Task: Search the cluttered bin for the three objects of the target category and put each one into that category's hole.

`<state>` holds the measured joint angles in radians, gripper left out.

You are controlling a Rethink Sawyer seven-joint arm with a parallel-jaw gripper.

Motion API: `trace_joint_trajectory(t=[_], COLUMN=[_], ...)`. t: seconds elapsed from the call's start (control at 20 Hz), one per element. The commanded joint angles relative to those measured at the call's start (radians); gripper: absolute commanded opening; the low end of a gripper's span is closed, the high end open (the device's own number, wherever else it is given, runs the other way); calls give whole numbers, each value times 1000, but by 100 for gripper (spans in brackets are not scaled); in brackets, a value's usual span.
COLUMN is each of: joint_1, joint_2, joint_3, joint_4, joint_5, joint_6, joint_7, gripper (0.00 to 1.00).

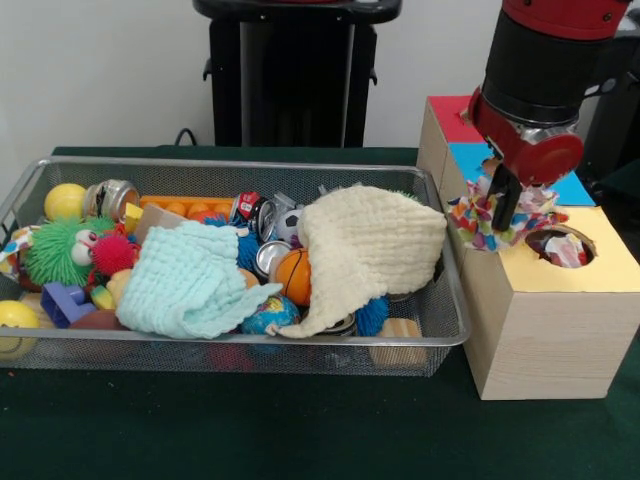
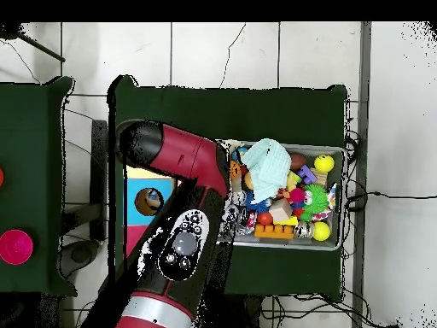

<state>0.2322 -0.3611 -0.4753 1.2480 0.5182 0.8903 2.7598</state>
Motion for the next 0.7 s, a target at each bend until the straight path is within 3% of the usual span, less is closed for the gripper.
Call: trace_joint_trajectory(t=[0.05,0.3,0.7], joint_1=[32,29,34], joint_2=[-17,-19,84], joint_3=[1,-3,33], joint_4=[-121,-157,-133], joint_5=[51,60,82], joint_6=[263,305,112], joint_7=[426,457,440], gripper=[0,0,0])
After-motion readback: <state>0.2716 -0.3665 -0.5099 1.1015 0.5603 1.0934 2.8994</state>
